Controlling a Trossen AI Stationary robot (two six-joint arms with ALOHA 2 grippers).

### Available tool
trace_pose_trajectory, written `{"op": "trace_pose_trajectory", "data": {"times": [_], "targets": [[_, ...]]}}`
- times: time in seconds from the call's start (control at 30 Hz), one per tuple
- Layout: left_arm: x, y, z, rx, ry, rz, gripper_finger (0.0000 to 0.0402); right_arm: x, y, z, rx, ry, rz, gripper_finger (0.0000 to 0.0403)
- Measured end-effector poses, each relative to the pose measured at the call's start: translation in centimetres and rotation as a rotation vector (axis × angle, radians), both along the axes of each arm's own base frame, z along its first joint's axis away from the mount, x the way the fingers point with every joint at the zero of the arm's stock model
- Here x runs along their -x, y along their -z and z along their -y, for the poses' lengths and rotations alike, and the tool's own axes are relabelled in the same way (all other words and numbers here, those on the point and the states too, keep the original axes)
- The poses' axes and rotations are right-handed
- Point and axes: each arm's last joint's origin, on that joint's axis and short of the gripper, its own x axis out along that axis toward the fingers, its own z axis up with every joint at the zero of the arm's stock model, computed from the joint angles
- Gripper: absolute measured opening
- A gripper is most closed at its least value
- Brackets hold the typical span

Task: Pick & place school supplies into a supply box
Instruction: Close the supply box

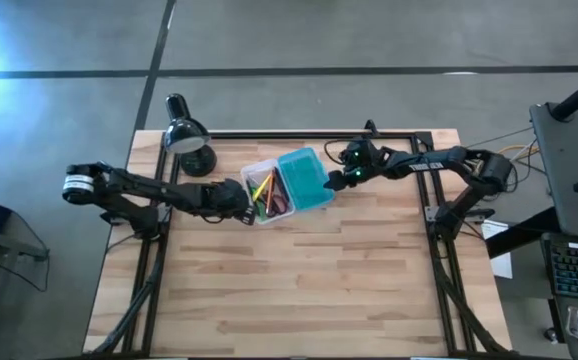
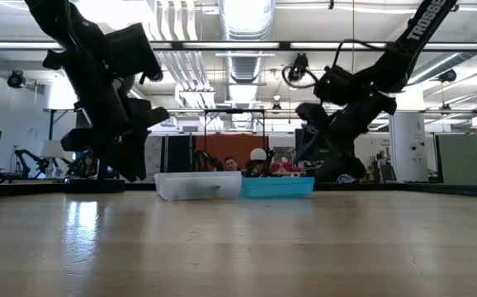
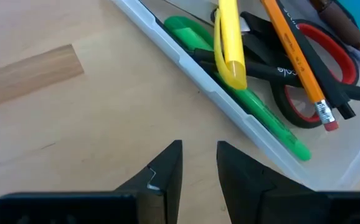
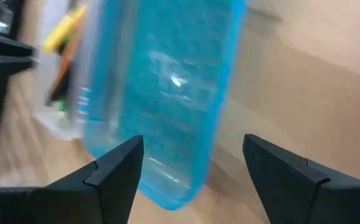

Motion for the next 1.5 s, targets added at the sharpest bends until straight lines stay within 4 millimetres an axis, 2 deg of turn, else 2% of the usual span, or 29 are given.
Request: {"op": "trace_pose_trajectory", "data": {"times": [0.2,0.43,0.53,0.77,0.87,1.0,1.27,1.5], "targets": [[0.0,0.1,-0.1,-0.008,-0.002,0.005,0.0083,-0.7,2.5,0.4,-0.088,-0.019,0.018,0.0269],[0.0,1.9,0.0,0.011,-0.002,0.049,0.0083,-1.6,3.1,0.8,-0.152,-0.018,0.112,0.0263],[-0.2,2.5,0.0,0.021,-0.011,0.076,0.0083,-1.6,2.2,0.7,-0.140,-0.028,0.139,0.0264],[-0.8,2.9,-0.2,0.003,0.011,0.099,0.0083,-2.2,-2.5,0.7,-0.067,-0.054,0.278,0.0265],[-1.2,3.0,-0.4,-0.006,0.015,0.126,0.0083,-3.1,-4.1,0.4,-0.050,-0.084,0.305,0.0263],[-1.7,3.3,-0.6,-0.020,0.023,0.156,0.0083,-4.8,-5.2,-0.3,-0.035,-0.134,0.333,0.0263],[-2.9,2.8,-0.9,-0.056,0.041,0.264,0.0083,-9.0,-5.7,-3.2,-0.045,-0.265,0.347,0.0262],[-2.7,2.1,-0.7,-0.058,0.030,0.286,0.0083,-11.9,-3.2,-5.1,-0.094,-0.322,0.286,0.0263]]}}
